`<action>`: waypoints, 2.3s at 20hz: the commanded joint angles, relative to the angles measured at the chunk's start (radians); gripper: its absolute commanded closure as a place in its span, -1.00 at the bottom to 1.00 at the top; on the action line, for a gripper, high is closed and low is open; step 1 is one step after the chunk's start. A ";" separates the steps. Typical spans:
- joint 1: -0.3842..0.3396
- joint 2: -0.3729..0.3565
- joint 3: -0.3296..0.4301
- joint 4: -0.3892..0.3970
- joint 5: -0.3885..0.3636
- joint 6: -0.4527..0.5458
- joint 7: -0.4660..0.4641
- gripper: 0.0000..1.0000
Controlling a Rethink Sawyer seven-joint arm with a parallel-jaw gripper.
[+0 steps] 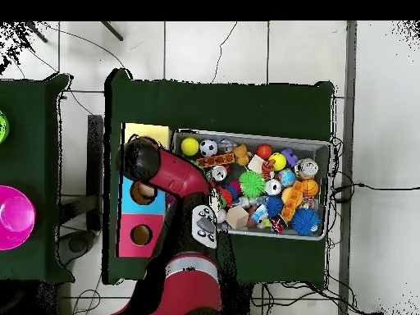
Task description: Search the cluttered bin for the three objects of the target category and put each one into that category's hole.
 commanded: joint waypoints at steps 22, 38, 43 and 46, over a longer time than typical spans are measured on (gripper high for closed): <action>-0.052 0.000 -0.029 0.120 -0.016 0.042 0.213 1.00; -0.109 -0.173 0.042 0.203 0.005 0.079 0.199 1.00; -0.108 -0.161 0.051 0.207 0.006 0.052 0.213 -1.00; -0.116 -0.145 0.078 0.207 0.000 -0.012 0.201 -1.00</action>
